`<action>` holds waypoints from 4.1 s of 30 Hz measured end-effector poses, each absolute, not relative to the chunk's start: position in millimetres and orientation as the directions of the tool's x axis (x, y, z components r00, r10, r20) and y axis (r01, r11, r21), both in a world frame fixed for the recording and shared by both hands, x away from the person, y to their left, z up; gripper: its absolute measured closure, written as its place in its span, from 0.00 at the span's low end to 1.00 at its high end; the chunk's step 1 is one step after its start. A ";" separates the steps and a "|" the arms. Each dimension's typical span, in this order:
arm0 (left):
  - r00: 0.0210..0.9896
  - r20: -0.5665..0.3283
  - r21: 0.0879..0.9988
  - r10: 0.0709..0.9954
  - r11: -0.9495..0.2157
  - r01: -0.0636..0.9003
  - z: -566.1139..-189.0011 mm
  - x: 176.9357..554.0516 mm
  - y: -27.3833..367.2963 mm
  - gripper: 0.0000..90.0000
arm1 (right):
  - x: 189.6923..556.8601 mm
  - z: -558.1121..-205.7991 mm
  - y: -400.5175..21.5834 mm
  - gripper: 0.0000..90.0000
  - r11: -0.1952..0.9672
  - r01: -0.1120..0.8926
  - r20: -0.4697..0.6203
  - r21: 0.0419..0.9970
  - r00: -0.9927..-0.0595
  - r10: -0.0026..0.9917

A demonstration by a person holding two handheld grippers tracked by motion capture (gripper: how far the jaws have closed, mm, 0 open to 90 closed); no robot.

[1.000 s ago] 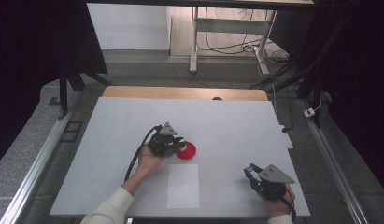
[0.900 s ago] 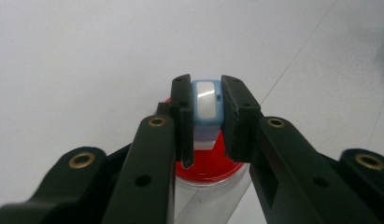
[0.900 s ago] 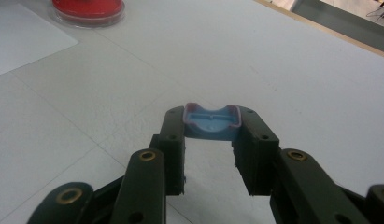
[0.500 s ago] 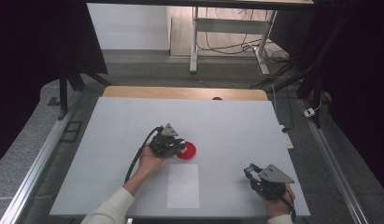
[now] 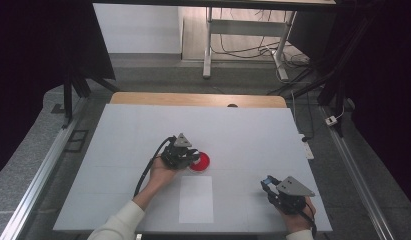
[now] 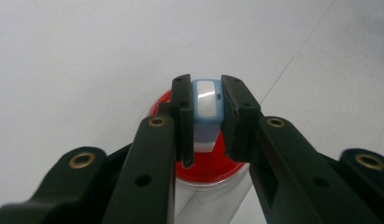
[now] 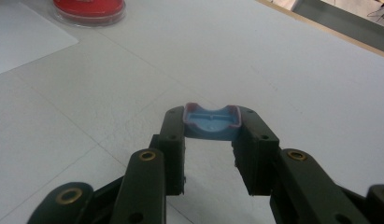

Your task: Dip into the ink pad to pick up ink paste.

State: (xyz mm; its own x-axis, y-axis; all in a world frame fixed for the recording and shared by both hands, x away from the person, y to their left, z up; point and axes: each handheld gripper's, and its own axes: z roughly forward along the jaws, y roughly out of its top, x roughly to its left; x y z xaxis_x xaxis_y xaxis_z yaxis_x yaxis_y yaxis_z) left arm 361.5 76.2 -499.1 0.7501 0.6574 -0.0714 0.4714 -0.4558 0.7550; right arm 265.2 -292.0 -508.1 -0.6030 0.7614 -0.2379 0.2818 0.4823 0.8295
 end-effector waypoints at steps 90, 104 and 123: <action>0.761 -0.103 0.797 0.641 -0.404 0.448 -487.9 360.3 73.1 0.84 | 263.5 -506.9 -291.1 0.72 0.488 0.276 -0.248 0.828 -0.601 0.760; 0.760 -0.068 0.767 0.646 -0.454 0.454 -496.7 363.8 66.5 0.84 | 263.6 -507.5 -292.5 0.72 0.486 0.278 -0.245 0.829 -0.600 0.761; 0.764 -0.075 0.763 0.640 -0.457 0.457 -503.6 367.7 63.2 0.84 | 263.6 -508.1 -292.4 0.72 0.491 0.278 -0.248 0.826 -0.602 0.759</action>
State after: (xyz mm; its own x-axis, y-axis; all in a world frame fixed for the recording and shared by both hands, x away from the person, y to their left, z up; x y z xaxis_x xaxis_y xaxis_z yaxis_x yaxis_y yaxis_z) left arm 367.7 63.2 -503.6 0.7643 0.6404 -0.0750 0.4574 -0.4565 0.7631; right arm 263.6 -292.4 -508.1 -0.6015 0.7592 -0.2485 0.2782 0.4907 0.8257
